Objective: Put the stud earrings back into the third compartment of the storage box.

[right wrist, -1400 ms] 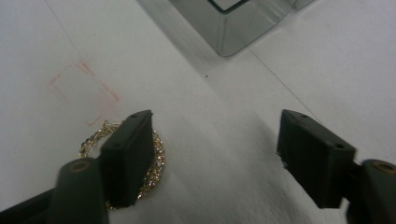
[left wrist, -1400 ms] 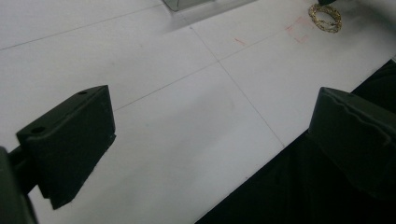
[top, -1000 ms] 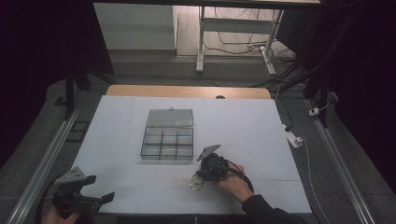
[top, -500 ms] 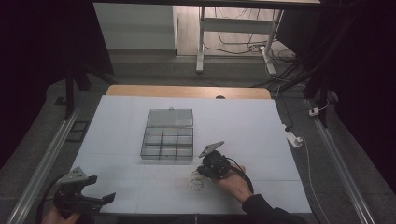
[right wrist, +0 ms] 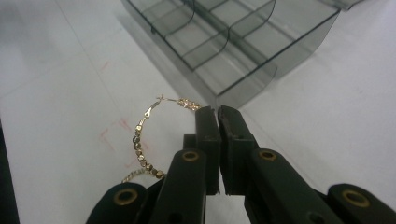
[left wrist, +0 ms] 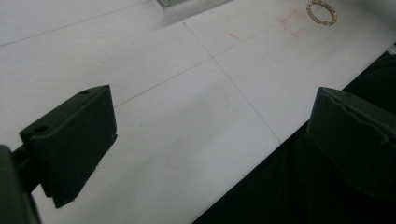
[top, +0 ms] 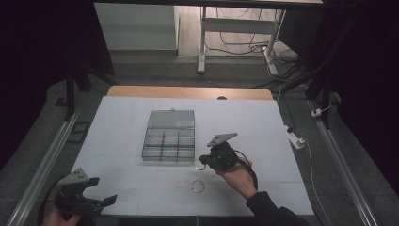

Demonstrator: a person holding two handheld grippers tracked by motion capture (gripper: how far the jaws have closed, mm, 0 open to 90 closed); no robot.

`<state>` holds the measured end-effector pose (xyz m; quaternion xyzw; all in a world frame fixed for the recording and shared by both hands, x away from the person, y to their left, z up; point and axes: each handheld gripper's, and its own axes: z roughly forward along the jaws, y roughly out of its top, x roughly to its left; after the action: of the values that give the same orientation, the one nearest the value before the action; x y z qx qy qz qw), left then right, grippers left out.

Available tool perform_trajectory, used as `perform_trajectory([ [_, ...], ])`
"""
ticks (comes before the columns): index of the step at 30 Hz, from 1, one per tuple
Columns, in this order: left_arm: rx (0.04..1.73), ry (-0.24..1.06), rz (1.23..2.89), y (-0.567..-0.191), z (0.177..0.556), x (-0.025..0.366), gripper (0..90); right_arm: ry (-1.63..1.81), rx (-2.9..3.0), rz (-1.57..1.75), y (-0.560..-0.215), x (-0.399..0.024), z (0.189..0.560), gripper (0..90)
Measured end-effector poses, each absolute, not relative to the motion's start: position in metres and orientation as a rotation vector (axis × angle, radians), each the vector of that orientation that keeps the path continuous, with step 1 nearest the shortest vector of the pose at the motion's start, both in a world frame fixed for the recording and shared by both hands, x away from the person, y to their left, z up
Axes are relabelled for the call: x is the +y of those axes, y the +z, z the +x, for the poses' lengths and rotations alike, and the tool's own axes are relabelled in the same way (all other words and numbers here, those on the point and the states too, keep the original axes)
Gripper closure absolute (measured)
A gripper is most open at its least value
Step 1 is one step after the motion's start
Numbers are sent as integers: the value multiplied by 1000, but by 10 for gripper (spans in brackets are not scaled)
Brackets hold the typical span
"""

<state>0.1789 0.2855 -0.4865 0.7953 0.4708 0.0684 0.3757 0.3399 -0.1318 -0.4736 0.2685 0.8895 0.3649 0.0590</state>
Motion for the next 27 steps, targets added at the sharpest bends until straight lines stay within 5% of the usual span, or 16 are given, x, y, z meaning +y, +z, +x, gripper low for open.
perform_trajectory([
  [27,1203,171,2032,-487,180,286,19,1192,2611,857,-465,-103,388,873],
])
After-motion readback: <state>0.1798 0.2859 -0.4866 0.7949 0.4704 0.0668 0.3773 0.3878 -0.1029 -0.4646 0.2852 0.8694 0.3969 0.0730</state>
